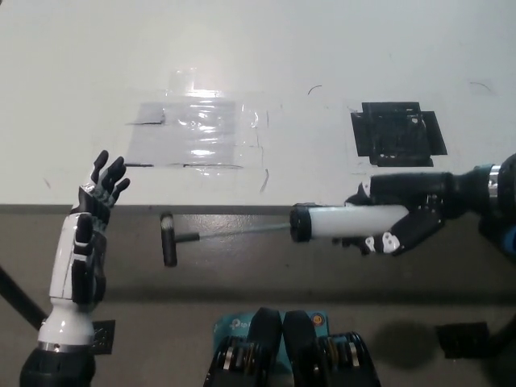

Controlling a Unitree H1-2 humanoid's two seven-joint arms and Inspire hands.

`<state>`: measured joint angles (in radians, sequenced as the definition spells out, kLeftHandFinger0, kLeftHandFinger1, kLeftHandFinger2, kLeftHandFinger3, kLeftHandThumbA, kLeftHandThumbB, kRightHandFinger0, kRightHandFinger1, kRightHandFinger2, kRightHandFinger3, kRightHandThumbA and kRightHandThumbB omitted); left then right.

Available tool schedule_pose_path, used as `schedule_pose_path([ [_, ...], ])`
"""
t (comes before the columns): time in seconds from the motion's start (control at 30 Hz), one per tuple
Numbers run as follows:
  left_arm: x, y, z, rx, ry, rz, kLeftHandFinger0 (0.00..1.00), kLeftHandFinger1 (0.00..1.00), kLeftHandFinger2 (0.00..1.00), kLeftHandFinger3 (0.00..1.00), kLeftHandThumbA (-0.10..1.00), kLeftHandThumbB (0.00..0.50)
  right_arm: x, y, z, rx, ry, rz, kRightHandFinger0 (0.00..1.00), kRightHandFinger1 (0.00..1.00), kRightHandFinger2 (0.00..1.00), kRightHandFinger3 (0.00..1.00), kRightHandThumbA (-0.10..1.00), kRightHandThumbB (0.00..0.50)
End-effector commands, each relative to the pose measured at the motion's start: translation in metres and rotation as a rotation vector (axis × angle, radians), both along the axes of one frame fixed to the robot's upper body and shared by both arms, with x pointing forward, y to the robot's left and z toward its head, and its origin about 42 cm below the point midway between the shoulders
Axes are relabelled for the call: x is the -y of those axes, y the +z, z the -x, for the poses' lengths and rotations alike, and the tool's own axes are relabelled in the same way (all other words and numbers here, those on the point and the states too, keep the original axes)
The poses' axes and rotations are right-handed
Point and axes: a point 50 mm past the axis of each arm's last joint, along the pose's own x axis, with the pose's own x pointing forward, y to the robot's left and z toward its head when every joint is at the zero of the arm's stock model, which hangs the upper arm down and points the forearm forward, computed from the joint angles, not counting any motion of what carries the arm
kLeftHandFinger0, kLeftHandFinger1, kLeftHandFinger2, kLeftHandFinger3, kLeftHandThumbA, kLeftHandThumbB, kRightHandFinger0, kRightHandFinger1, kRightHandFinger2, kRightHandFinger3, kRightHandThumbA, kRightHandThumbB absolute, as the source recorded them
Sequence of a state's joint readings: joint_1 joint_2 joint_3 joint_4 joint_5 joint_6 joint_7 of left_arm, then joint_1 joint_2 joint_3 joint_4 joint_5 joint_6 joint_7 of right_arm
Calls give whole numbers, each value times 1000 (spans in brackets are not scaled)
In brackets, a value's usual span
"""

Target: The robot uses right hand to pick up a small white air pumper and uses its left hand to compress it, and then puts it on the desk

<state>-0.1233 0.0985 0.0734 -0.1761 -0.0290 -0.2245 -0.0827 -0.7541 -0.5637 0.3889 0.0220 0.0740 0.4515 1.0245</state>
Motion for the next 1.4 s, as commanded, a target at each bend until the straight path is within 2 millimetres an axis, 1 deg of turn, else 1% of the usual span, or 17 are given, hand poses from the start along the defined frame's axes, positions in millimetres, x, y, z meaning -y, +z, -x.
schedule_pose_path([
  [0.0, 7, 27, 7, 92, -15, 13, 1000, 1000, 1000, 1000, 1000, 265, 5, 33, -2, -118, 92, -114, 0, 384, 652, 346, -100, 227],
  [0.07, 9, 29, 9, 105, -18, -3, 1000, 1000, 1000, 1000, 1000, 278, 5, 37, -1, -135, 99, -127, 0, 329, 624, 312, -100, 239],
  [0.13, 10, 30, 11, 114, -20, -17, 1000, 1000, 1000, 1000, 1000, 281, 5, 38, 1, -155, 100, -137, 0, 311, 612, 273, -100, 236],
  [0.2, 13, 32, 15, 140, -13, -28, 1000, 1000, 1000, 1000, 1000, 276, 5, 39, 4, -161, 100, -140, 0, 343, 659, 300, -100, 226],
  [0.23, 15, 32, 15, 145, -15, -31, 1000, 1000, 1000, 1000, 1000, 277, 6, 38, 4, -179, 92, -150, 0, 387, 660, 369, -100, 216],
  [0.27, 17, 31, 16, 153, -13, -35, 1000, 1000, 1000, 1000, 1000, 260, 6, 37, 5, -187, 94, -152, 0, 385, 651, 375, -100, 214],
  [0.4, 29, 29, 20, 146, 27, -64, 1000, 1000, 1000, 1000, 1000, 306, 4, 38, 6, -188, 88, -153, 0, 359, 628, 382, -100, 217],
  [0.47, 32, 28, 21, 148, 33, -67, 1000, 1000, 1000, 1000, 1000, 314, 3, 38, 6, -200, 86, -160, 0, 332, 617, 418, -100, 218],
  [0.57, 40, 28, 24, 161, 46, -86, 1000, 1000, 1000, 1000, 1000, 316, 2, 37, 5, -222, 82, -176, 0, 343, 627, 461, -100, 211],
  [0.63, 45, 28, 26, 180, 42, -94, 1000, 1000, 1000, 1000, 1000, 286, 1, 39, 5, -205, 81, -174, 0, 347, 615, 472, -100, 211],
  [0.7, 50, 27, 29, 178, 47, -89, 1000, 1000, 1000, 1000, 1000, 285, 1, 42, 6, -196, 74, -175, 0, 366, 628, 488, -100, 204],
  [0.77, 57, 25, 32, 174, 59, -81, 1000, 1000, 1000, 1000, 1000, 271, 0, 45, 7, -174, 71, -176, 0, 379, 639, 486, -100, 202],
  [0.93, 64, 21, 35, 170, 29, -62, 1000, 1000, 1000, 1000, 1000, 258, -2, 47, 8, -195, 52, -190, 0, 357, 606, 478, -100, 198],
  [1.0, 68, 22, 35, 172, 11, -46, 1000, 1000, 1000, 1000, 1000, 247, -4, 48, 8, -182, 60, -183, 0, 352, 610, 422, -100, 196],
  [1.17, 73, 25, 36, 176, 8, -59, 1000, 1000, 1000, 1000, 1000, 262, -7, 52, 7, -179, 48, -174, 0, 336, 603, 393, -100, 200],
  [1.23, 74, 26, 36, 178, 6, -57, 1000, 1000, 1000, 1000, 1000, 262, -8, 52, 7, -178, 43, -173, 0, 303, 583, 361, -100, 200],
  [1.37, 75, 29, 34, 184, 9, -59, 1000, 1000, 1000, 1000, 1000, 269, -11, 49, 8, -187, 22, -179, 0, 278, 574, 353, -100, 215],
])
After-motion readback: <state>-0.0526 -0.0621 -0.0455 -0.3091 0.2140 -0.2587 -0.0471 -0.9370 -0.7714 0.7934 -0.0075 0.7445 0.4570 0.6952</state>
